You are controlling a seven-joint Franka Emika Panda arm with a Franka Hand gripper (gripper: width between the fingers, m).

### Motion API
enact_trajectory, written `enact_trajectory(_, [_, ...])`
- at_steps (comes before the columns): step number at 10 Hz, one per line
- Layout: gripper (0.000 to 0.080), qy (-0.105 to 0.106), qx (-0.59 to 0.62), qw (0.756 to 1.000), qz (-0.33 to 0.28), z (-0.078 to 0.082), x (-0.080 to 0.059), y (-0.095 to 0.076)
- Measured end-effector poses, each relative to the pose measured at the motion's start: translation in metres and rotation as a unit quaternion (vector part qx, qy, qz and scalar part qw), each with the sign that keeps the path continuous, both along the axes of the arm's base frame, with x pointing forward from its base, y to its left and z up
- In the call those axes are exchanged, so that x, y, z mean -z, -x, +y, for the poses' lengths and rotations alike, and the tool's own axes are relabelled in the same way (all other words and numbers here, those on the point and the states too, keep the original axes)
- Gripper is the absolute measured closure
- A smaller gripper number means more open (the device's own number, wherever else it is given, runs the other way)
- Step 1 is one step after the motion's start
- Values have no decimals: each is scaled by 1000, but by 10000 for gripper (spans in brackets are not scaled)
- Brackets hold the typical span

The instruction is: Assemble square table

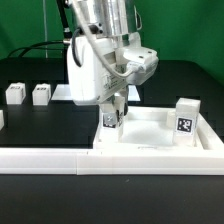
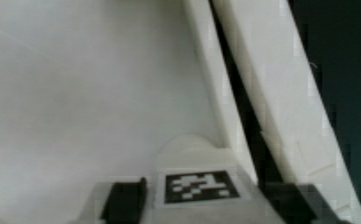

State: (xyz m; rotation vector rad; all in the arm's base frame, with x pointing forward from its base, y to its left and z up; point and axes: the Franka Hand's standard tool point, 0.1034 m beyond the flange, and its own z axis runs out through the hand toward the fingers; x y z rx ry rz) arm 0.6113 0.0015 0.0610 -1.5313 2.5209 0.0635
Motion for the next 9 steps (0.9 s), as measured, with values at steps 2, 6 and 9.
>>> enact_trajectory(2, [495, -4, 87, 996, 9, 4, 0, -5])
enact_trajectory(6, [475, -6, 151, 988, 14, 6, -1, -7])
enact_trajectory(9, [475, -2, 136, 991, 12, 7, 0, -6])
